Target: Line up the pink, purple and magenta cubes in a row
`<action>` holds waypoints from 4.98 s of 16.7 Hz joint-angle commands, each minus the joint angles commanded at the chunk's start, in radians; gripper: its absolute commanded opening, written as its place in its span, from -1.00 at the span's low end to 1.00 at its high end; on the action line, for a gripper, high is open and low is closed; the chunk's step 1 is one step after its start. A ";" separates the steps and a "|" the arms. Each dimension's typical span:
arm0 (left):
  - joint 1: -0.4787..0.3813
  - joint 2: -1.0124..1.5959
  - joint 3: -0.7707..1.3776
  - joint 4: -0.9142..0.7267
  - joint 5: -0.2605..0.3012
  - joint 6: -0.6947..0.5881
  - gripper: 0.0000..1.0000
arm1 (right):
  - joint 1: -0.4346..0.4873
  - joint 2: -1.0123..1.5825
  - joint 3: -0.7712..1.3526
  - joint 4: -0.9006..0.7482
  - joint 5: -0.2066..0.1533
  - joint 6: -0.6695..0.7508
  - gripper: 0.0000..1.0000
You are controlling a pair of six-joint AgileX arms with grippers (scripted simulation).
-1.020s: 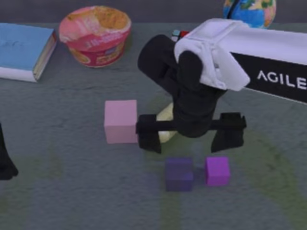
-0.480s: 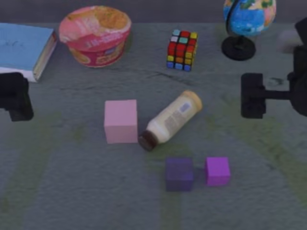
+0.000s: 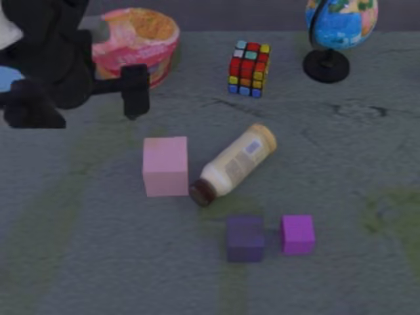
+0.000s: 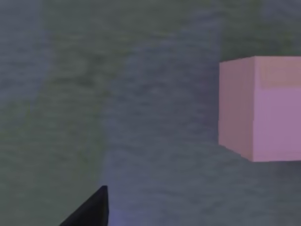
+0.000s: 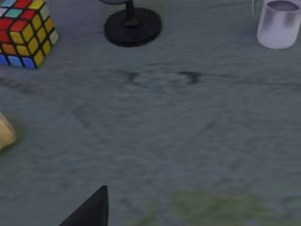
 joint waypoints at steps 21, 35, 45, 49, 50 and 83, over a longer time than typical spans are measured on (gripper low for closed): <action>-0.129 0.609 0.420 -0.144 -0.004 -0.131 1.00 | -0.190 -0.472 -0.389 0.372 -0.139 -0.165 1.00; -0.131 0.656 0.324 -0.007 -0.004 -0.132 0.10 | -0.190 -0.472 -0.389 0.372 -0.139 -0.165 1.00; -0.131 0.656 0.324 -0.007 -0.004 -0.132 -1.00 | -0.190 -0.472 -0.389 0.372 -0.139 -0.165 1.00; -0.131 0.656 0.324 -0.007 -0.004 -0.132 -1.00 | -0.190 -0.472 -0.389 0.372 -0.139 -0.165 1.00; -0.131 0.656 0.324 -0.007 -0.004 -0.132 -1.00 | -0.190 -0.472 -0.389 0.372 -0.139 -0.165 1.00; -0.269 0.203 -0.021 -0.113 -0.009 -0.229 -1.00 | -0.190 -0.472 -0.389 0.372 -0.139 -0.165 1.00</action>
